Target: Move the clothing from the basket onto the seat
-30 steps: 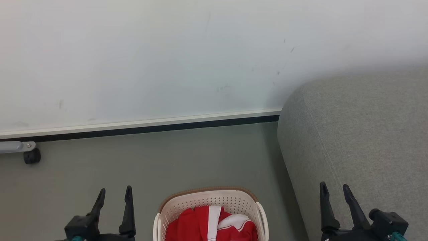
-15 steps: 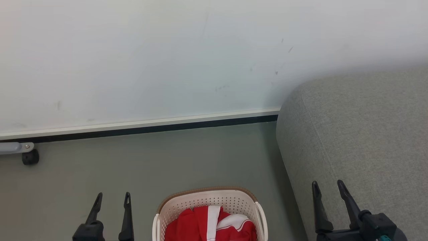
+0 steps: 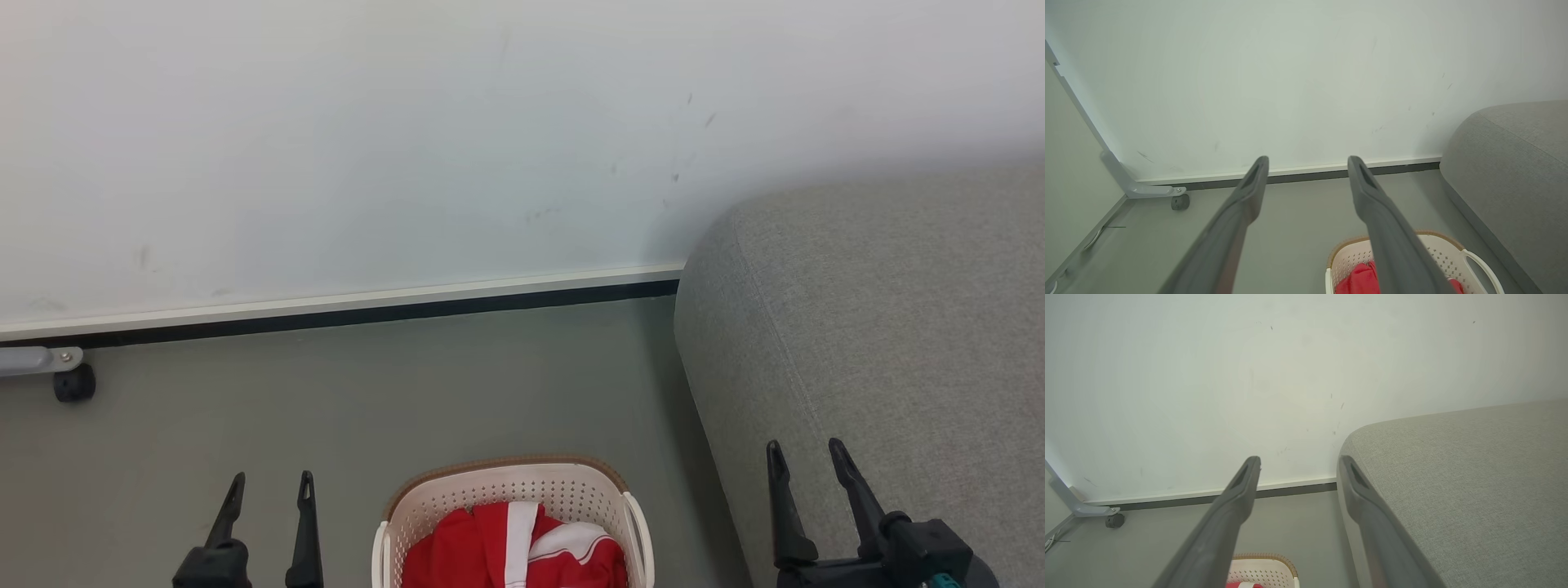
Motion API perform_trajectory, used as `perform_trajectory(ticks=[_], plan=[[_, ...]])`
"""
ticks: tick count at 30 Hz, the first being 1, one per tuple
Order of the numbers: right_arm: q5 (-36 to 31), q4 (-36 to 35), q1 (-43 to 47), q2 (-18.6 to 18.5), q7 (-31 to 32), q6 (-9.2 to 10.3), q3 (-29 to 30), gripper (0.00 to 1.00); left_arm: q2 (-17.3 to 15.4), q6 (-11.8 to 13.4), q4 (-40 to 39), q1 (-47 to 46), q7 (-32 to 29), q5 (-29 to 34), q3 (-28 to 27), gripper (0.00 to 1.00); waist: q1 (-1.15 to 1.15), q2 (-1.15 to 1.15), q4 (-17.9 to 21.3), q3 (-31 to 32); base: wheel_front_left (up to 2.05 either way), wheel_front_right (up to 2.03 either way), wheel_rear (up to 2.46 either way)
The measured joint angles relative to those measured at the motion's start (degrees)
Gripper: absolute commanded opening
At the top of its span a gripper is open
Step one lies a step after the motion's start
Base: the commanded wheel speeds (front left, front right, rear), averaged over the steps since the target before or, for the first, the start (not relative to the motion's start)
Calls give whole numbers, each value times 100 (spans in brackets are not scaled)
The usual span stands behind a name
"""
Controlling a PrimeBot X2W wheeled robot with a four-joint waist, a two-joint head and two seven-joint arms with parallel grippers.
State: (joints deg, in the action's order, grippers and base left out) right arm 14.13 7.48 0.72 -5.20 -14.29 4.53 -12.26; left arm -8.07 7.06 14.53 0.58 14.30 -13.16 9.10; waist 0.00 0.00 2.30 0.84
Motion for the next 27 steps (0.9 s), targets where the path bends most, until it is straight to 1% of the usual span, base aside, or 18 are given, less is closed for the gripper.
perform_trajectory(ticks=[10, 14, 21, 25, 27], plan=[[-4, 7, 11, 11, 0, -9, 47, 100, 24, -10, 15, 0, 0, 23, -33, 100, 0, 0, -9, -18, 0, 0, 0], [-5, -27, 61, 16, -1, -10, 68, 100, 30, -52, 8, -1, 0, 62, -35, 100, 0, 0, -22, -74, 0, 0, 0], [-40, -170, 96, 37, -1, -25, 107, 100, 40, -59, -57, -9, 0, 75, -46, 100, 0, 0, -38, -278, 0, 0, 0], [-63, -296, 92, 45, -1, -24, 140, 100, 37, -155, -99, -31, 0, 167, -4, 100, 0, 0, -41, -470, 0, 0, 0], [-76, -337, 83, 48, -1, -24, 147, 100, 35, -159, -104, -46, 1, 202, 19, 100, 0, 0, -40, -527, 0, 0, 0]])
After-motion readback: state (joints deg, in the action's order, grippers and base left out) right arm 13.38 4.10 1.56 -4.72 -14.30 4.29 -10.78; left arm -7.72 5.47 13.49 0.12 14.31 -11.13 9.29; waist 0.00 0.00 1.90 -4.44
